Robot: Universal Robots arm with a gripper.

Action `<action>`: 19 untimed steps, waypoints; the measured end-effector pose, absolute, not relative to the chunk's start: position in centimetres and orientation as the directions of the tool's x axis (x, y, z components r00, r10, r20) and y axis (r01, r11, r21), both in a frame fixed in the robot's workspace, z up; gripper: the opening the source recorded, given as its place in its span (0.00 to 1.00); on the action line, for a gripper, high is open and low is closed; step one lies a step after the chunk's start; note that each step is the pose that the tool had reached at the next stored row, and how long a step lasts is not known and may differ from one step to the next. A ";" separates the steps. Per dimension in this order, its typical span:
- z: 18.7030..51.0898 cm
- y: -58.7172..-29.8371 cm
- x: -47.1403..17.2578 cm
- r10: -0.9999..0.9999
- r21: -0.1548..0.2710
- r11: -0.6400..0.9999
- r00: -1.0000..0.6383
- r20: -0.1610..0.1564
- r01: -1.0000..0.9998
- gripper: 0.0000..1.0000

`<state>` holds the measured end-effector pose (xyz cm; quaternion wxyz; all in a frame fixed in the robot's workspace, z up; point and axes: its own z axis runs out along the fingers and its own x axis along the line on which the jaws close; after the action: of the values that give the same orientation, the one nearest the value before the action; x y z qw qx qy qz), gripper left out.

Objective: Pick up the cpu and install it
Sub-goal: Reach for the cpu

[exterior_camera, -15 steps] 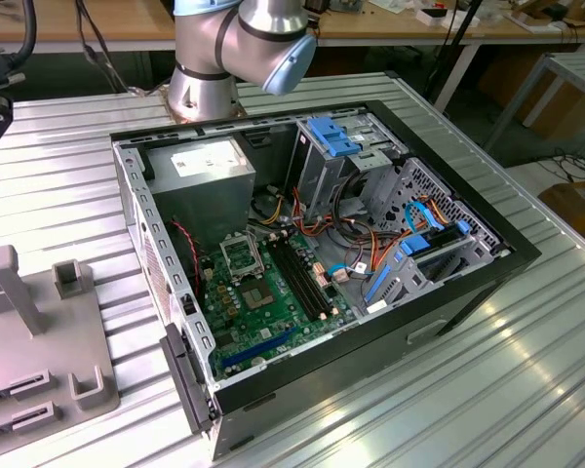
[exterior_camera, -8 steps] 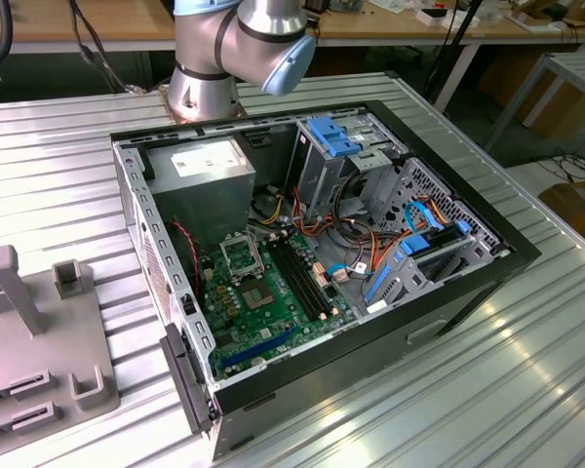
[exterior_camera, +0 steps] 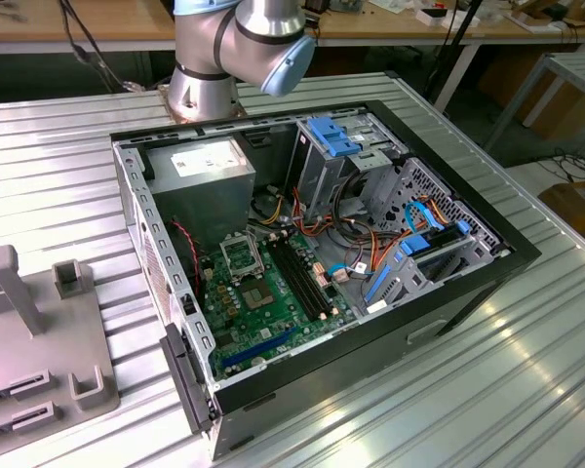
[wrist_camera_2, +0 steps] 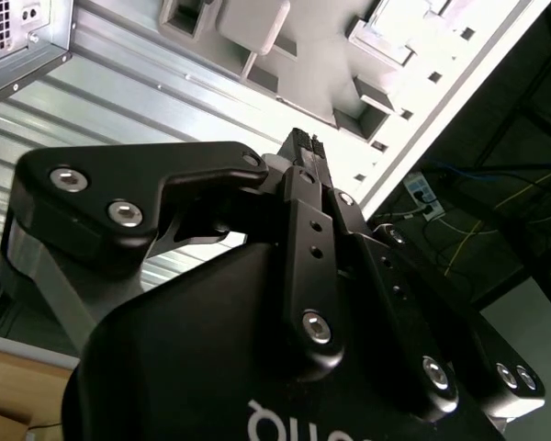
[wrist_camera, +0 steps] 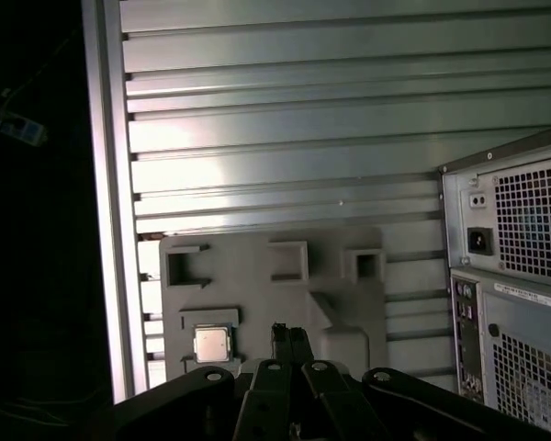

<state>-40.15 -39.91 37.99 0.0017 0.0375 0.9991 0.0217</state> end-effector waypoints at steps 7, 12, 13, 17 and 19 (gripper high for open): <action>38.0 -39.9 -40.7 0.075 0.043 0.996 -0.997 -0.002 0.075 0.12; 38.0 -39.9 -40.9 0.075 0.043 0.996 -0.997 -0.002 0.075 0.12; 38.0 -39.9 -40.9 0.075 0.043 0.996 -0.997 -0.002 0.075 0.12; 38.0 -39.9 -40.9 0.075 0.043 0.996 -0.997 -0.002 0.075 0.12; 38.0 -39.9 -41.1 0.075 0.043 0.996 -0.997 -0.002 0.075 0.12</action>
<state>-41.08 -39.90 37.99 0.0016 0.0376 0.9991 0.0217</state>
